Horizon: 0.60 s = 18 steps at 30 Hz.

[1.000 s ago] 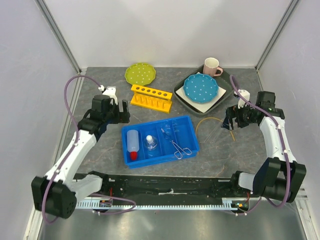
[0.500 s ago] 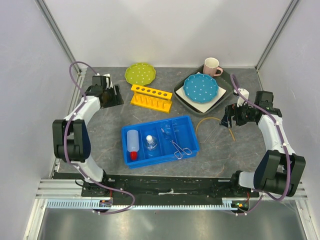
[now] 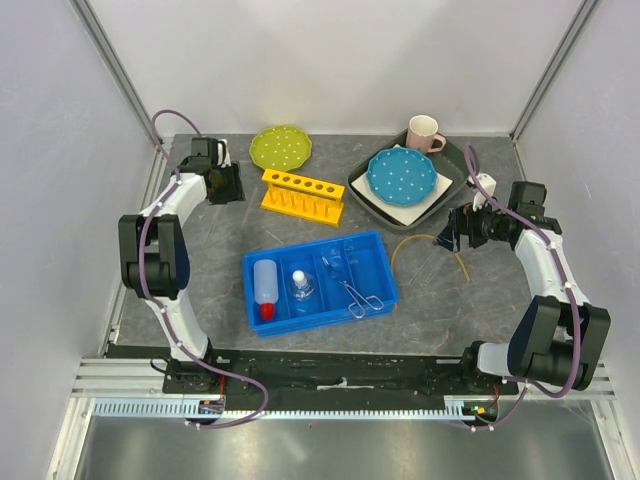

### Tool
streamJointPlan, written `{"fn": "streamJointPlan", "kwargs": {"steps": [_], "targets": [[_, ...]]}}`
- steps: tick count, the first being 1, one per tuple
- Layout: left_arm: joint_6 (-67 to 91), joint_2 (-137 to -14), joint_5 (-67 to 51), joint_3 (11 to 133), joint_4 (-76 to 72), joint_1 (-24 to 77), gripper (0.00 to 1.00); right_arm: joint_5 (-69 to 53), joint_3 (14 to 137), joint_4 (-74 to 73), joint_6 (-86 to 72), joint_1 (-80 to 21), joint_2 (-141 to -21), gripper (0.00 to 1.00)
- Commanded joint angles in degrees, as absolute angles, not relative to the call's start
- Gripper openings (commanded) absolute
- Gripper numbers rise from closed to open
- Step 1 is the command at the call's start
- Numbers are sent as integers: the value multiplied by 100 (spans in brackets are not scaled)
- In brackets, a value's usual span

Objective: Organize the chemistry lab equipment

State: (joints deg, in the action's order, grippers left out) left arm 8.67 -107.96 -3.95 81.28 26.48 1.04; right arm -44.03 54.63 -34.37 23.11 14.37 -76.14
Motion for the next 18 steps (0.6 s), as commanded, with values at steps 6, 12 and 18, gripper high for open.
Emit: {"fn": "streamJointPlan", "kwargs": {"steps": [6, 12, 18], "targets": [[519, -11469, -563, 9087, 3102, 281, 60, -5001, 5168, -3015, 2364, 1441, -7489, 98], [422, -11672, -299, 9185, 3270, 343, 59, -5133, 5080, -3006, 2417, 1476, -7506, 98], [387, -11497, -290, 8965, 3270, 352, 59, -5133, 5071, -3006, 2470, 1494, -7462, 98]]}}
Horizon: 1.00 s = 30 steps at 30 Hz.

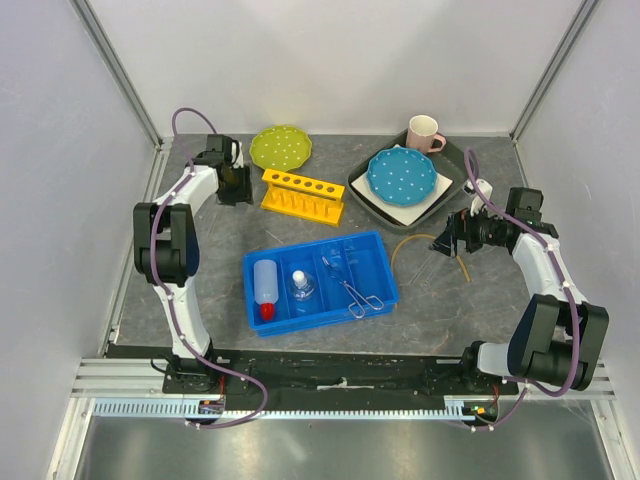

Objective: Organize the chemistry lab equipment

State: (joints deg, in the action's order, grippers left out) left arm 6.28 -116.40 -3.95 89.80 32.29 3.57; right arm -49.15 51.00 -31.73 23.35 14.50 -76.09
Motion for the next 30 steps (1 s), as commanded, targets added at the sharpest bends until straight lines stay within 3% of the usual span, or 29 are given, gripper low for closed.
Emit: {"fn": "streamJointPlan", "kwargs": {"steps": [1, 11, 19, 24, 30], "targets": [[378, -11453, -255, 8939, 3252, 352, 59, -5133, 5063, -3006, 2478, 1503, -7445, 98], [773, -9758, -422, 7701, 2620, 352, 61, -4782, 5010, -3076, 2584, 1529, -7225, 98], [1019, -8070, -624, 6321, 2232, 282, 77, -4351, 5905, -4577, 3717, 1521, -7549, 98], [1283, -6963, -799, 5653, 2268, 132, 84, -4009, 5863, -4729, 3262, 1521, -7462, 97], [1275, -5891, -967, 4783, 2373, 114, 85, -3578, 5748, -5071, 3602, 1512, -7409, 97]]}}
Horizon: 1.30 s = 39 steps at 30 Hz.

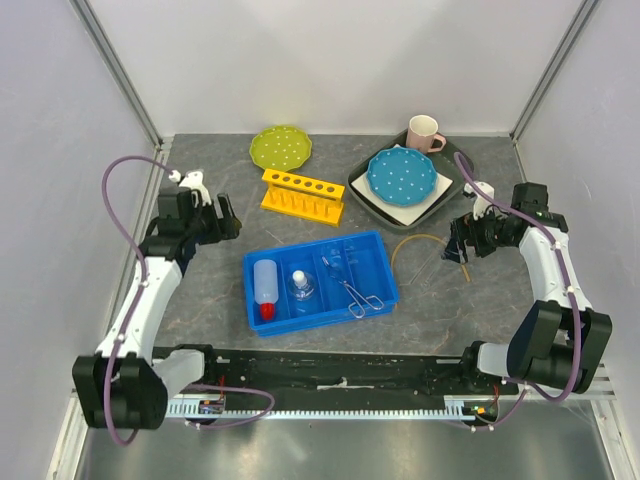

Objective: Organize the chemistry lab equipment

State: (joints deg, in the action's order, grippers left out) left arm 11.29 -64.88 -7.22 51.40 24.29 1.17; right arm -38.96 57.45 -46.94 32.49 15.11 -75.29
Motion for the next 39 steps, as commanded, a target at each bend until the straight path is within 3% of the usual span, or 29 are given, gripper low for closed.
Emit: {"fn": "streamJointPlan", "kwargs": {"steps": [1, 8, 23, 33, 39], "targets": [[1248, -5802, -958, 4712, 2451, 106, 85, -3586, 5800, -5211, 3743, 1520, -7435, 97], [1134, -5160, -905, 4403, 2479, 105, 85, -3542, 5906, -5353, 4324, 1337, -7664, 96], [1160, -5273, -932, 4395, 2417, 105, 82, -3471, 5977, -5098, 3920, 607, -7506, 96], [1046, -6871, -642, 5343, 2487, 88, 80, -4008, 5599, -4369, 3402, 598, -7277, 96], [905, -8015, -1010, 6204, 2768, 70, 70, -4236, 5335, -4044, 3384, 598, -7260, 97]]}}
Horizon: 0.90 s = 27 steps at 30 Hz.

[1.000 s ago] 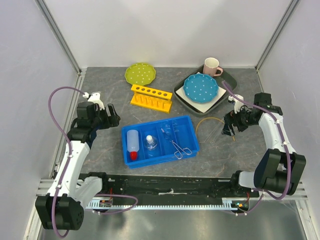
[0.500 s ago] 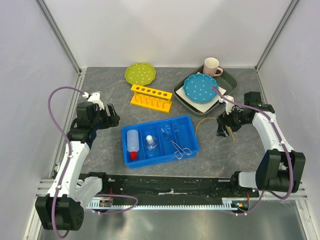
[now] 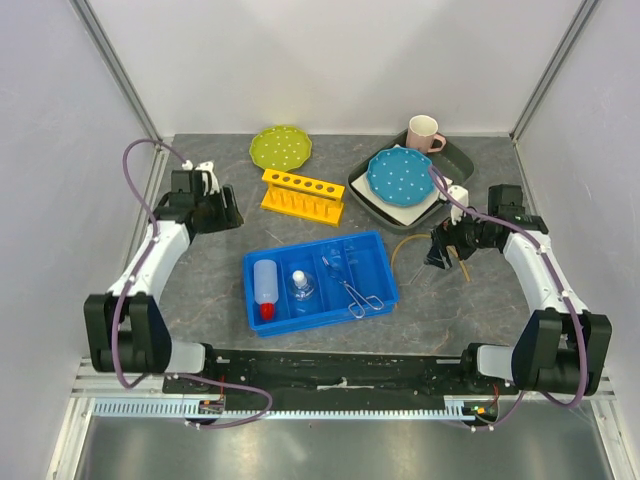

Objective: Organize the chemistry lab equipment

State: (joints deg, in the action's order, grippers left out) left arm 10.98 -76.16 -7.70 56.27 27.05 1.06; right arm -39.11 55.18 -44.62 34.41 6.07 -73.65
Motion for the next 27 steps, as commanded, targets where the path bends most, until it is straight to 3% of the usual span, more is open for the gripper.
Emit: {"fn": "streamJointPlan", "kwargs": {"steps": [1, 15, 27], "targets": [[914, -8111, -1080, 6266, 2786, 70, 69, -4236, 5283, -3982, 3366, 598, -7251, 97], [782, -9525, -1388, 7435, 3085, 70, 59, -4562, 4983, -3727, 3401, 668, -7277, 98], [844, -9976, -1468, 7972, 3252, 70, 55, -4579, 4992, -3718, 3437, 668, -7295, 98]]}}
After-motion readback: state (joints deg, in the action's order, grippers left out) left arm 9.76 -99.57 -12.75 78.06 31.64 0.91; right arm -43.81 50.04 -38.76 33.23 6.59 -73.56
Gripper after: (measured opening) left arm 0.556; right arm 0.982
